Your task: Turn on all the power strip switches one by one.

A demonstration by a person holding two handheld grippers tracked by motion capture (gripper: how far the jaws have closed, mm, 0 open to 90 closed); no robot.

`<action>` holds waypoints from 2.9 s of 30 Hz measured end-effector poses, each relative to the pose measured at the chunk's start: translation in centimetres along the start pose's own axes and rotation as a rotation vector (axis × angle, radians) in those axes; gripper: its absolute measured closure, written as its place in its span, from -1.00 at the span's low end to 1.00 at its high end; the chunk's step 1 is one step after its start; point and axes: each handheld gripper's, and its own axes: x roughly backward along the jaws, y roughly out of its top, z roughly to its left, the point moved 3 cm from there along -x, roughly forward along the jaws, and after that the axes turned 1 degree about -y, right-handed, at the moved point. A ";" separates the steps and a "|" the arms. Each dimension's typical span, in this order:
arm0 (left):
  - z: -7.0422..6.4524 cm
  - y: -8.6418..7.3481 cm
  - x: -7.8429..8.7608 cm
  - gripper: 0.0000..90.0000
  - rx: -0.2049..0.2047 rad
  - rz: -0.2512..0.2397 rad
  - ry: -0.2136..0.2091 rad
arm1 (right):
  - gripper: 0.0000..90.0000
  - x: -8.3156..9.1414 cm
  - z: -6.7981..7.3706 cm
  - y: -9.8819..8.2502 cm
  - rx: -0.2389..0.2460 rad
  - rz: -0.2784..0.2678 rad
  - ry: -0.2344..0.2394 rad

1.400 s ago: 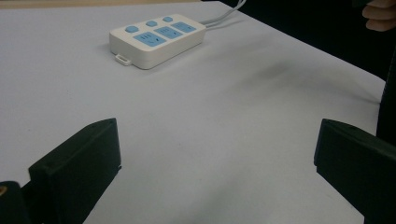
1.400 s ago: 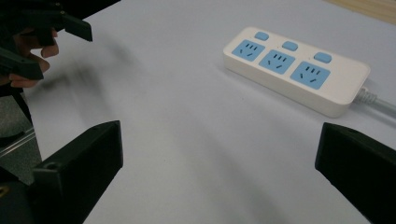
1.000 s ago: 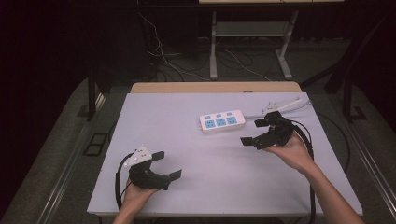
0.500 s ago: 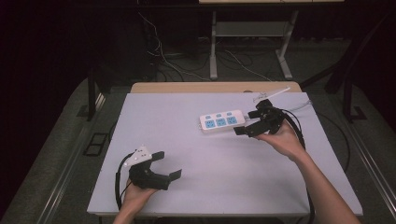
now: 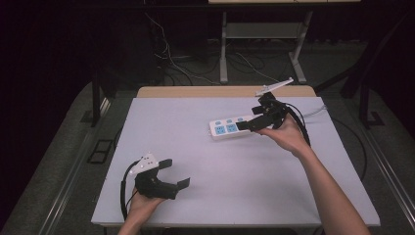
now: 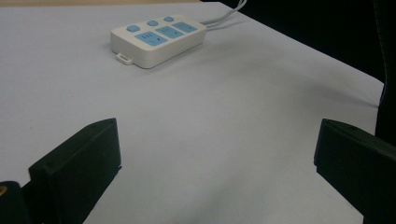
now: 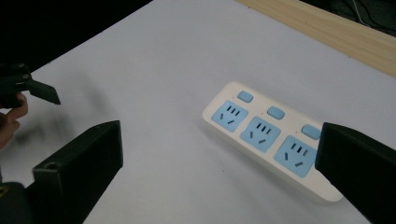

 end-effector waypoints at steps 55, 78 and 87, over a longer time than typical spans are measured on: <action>0.7 0.1 0.9 -1.00 0.032 -0.045 0.004 | -0.56 -10.9 -3.1 3.4 -0.038 0.052 -0.044; 0.8 0.1 1.0 -1.00 0.034 -0.051 -0.006 | 1.00 -13.4 -3.5 2.2 -0.031 0.103 -0.015; 0.8 0.1 1.0 -1.00 0.033 -0.050 -0.007 | 1.00 -14.4 -4.1 1.6 -0.069 0.104 0.009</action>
